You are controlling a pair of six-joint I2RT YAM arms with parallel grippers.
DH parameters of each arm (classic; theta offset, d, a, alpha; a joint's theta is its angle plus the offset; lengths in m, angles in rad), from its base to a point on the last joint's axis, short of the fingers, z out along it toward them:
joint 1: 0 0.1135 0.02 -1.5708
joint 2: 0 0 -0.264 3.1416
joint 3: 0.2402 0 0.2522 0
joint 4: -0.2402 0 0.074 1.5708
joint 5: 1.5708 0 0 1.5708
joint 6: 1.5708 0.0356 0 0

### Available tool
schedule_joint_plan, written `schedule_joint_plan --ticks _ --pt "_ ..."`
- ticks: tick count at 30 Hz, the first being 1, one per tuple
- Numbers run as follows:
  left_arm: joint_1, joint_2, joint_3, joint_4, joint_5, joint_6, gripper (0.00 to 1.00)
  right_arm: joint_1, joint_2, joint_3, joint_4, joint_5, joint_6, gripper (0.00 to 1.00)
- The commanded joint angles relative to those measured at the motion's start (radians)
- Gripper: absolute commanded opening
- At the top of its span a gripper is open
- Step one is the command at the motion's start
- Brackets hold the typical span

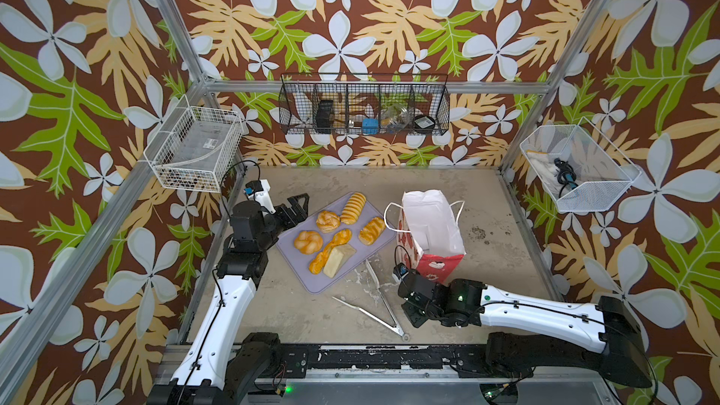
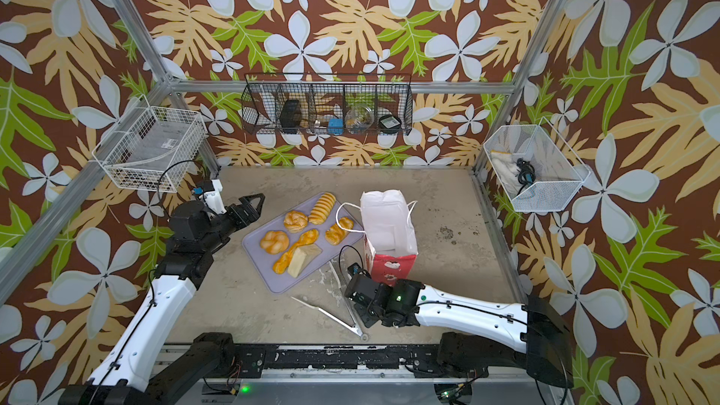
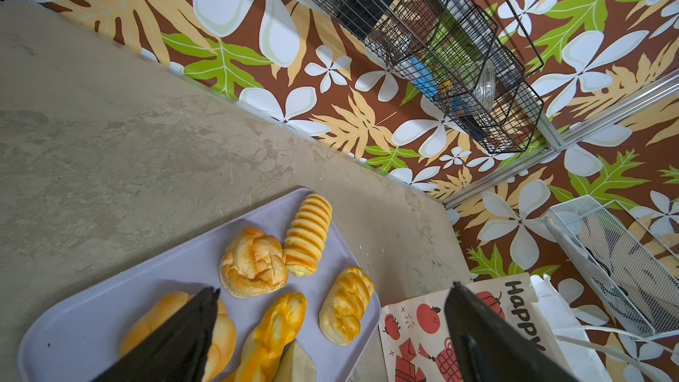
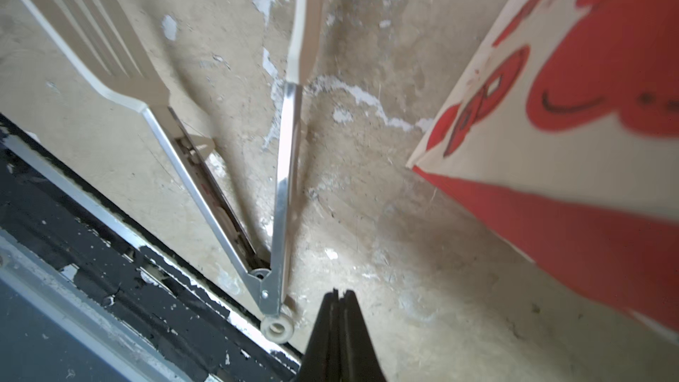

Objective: Pack bread into a paper bag
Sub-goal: Move the paper bag to the center of the board.

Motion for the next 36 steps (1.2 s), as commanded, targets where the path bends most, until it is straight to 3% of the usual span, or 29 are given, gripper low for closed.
schedule_joint_plan --ticks 1,5,12,23,30,33,35,36 --pt "0.001 0.008 0.002 0.037 0.004 0.017 1.00 0.001 -0.013 -0.022 -0.088 0.030 0.134 0.00" --pt "0.002 0.013 -0.002 0.043 -0.004 0.015 1.00 -0.008 0.006 -0.055 -0.098 0.163 0.192 0.00" --pt "0.001 0.014 0.019 0.032 -0.007 0.022 1.00 -0.168 0.067 -0.079 0.023 0.278 0.156 0.00" --pt "0.001 -0.003 0.035 0.001 -0.016 0.040 1.00 -0.366 0.223 0.007 0.272 0.325 -0.068 0.00" --pt "0.001 -0.010 0.040 -0.010 -0.023 0.052 1.00 -0.366 0.289 0.083 0.263 0.243 -0.117 0.00" --pt "0.001 -0.009 0.054 -0.018 -0.024 0.058 1.00 -0.286 0.248 0.109 0.213 0.267 -0.139 0.42" --pt "0.001 -0.003 0.074 -0.028 -0.019 0.066 1.00 -0.220 0.219 0.143 0.171 0.260 -0.164 0.85" --pt "0.001 -0.001 0.084 -0.034 -0.020 0.069 1.00 -0.193 0.202 0.156 0.156 0.224 -0.174 1.00"
